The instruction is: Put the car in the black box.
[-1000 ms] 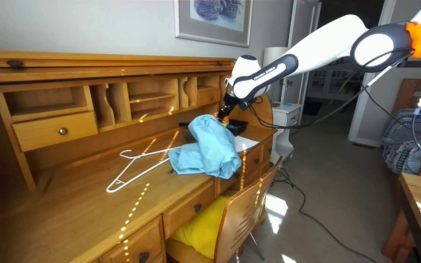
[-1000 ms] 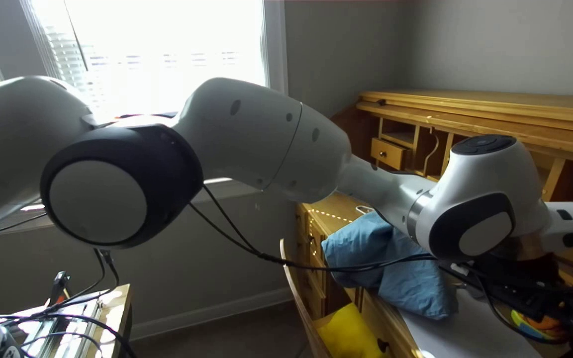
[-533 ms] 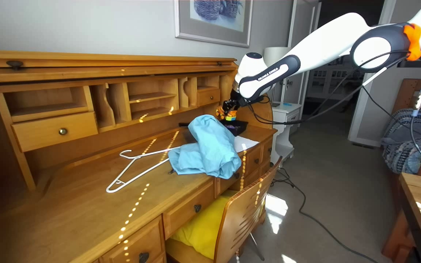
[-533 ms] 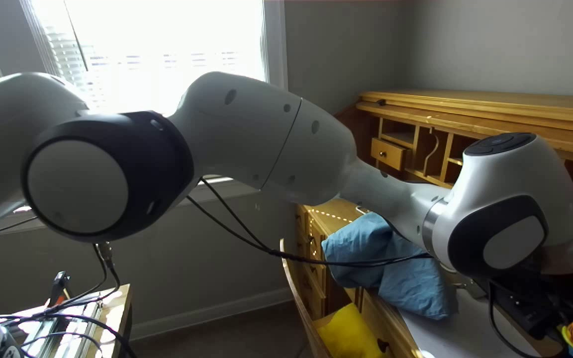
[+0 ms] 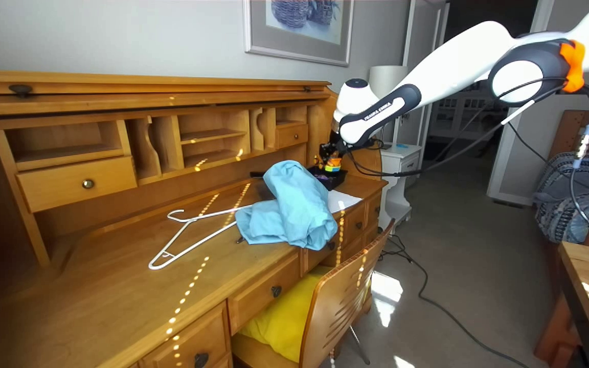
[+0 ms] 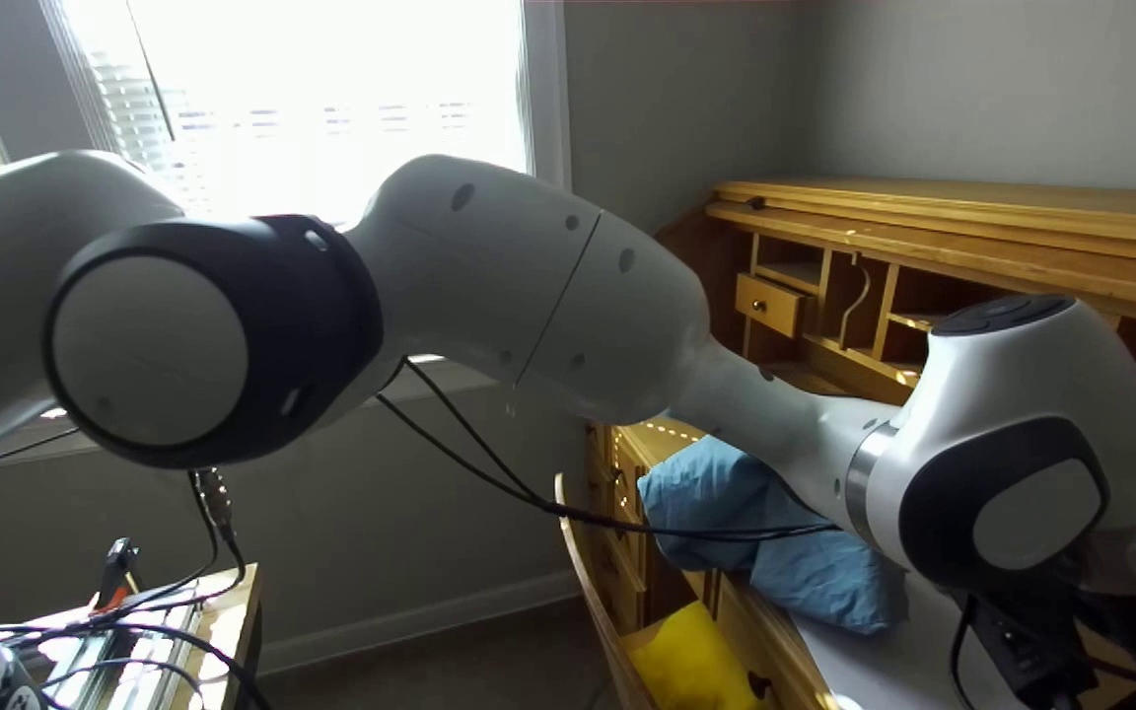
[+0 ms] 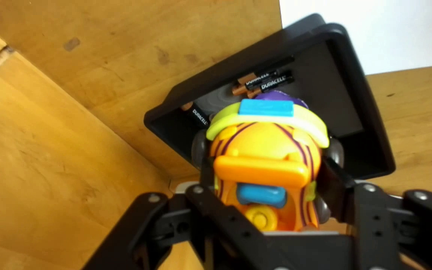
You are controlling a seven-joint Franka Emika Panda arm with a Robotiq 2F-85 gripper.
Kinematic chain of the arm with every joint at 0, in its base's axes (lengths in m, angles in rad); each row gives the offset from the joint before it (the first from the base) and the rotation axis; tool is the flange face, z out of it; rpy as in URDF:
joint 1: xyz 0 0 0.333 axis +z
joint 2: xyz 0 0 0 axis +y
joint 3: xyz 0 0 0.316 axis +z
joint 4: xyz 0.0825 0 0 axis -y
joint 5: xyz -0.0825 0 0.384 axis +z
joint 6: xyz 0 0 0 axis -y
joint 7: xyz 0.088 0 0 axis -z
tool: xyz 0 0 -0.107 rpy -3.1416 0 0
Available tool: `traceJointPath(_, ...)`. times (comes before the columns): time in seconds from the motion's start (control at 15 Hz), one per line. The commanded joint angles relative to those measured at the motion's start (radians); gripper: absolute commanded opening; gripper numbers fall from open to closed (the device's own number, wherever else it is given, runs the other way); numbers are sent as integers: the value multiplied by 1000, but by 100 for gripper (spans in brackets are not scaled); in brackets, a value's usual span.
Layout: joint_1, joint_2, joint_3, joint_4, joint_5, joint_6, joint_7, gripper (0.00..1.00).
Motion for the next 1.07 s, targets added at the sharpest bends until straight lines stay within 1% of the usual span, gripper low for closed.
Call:
traceJointPath(0.0, 10, 29, -10, 26, -11, -33, 5, 93)
traceJointPath(0.07, 11, 36, -8, 31, -11, -36, 0, 98)
traceJointPath(0.13, 13, 41, -8, 35, -12, -45, -2, 100)
traceJointPath(0.33, 19, 30, 1, 21, -11, -46, -18, 100)
traceJointPath(0.4, 16, 5, 30, -6, -6, -49, -67, 100)
traceJointPath(0.47, 22, -11, 38, -24, -8, -62, -90, 100)
traceJointPath(0.6, 11, -56, 113, -73, 3, -74, -232, 100)
traceJointPath(0.67, 9, -79, 144, -99, 12, -88, -277, 100)
traceJointPath(0.87, 1, -141, 219, -168, 15, -159, -400, 100)
traceJointPath(1.0, -1, -184, 252, -226, 22, -202, -480, 100)
